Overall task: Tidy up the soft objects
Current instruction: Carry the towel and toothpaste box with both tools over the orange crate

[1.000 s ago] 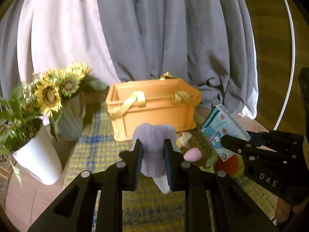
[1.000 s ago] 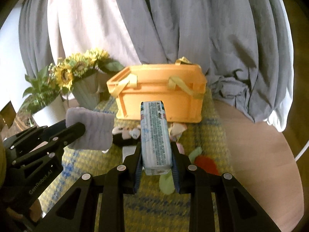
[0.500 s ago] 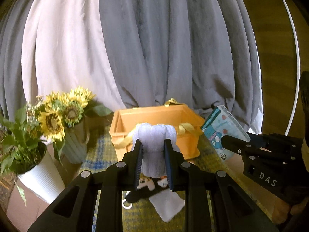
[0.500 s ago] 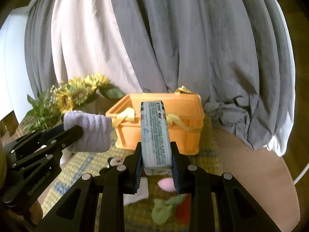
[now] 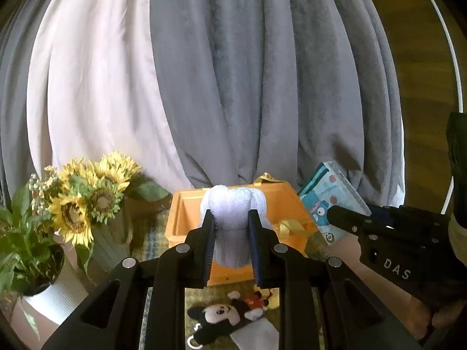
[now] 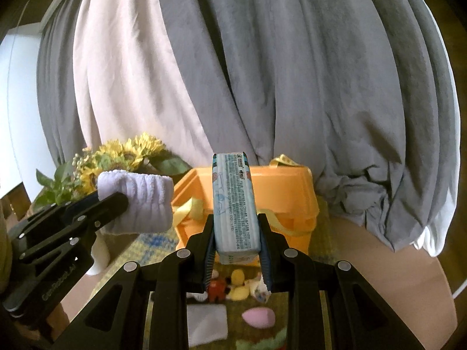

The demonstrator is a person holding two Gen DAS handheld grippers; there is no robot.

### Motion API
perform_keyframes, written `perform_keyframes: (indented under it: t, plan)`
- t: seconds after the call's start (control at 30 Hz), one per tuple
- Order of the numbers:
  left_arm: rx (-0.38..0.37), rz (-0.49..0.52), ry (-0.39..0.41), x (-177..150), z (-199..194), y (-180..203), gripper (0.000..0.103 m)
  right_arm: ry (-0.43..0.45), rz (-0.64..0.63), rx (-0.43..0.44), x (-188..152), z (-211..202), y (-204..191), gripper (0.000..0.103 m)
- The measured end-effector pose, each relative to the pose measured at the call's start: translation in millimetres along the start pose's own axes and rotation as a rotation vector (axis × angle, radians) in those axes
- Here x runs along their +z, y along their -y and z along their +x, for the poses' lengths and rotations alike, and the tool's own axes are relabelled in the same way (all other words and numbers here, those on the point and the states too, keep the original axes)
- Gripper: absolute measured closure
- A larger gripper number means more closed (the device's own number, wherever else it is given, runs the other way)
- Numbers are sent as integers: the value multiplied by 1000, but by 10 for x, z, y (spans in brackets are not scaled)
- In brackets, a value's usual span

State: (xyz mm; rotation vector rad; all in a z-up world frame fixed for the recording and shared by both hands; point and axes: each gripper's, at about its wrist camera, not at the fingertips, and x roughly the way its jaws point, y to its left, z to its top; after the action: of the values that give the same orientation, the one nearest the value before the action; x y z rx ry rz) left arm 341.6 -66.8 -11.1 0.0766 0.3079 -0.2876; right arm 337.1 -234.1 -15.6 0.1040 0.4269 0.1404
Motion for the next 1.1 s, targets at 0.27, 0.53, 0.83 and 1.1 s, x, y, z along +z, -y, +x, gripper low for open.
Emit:
perform_keyframes:
  t: [0.27,0.53,0.83,1.1]
  plan:
    - [-1,-10,26,209,211,-103,81,28,-12,-15,235,232,21,76]
    - [10,-10,34,373,535,-185,81,10,7,-24,382,548,97,76]
    - [-6,-15,-37,450,1032,-252,81,-42,7,-33,527,971,203,76]
    - [-20,-38,-148,386,1536,-335,81,-157,30,-19,494,1449,328,76]
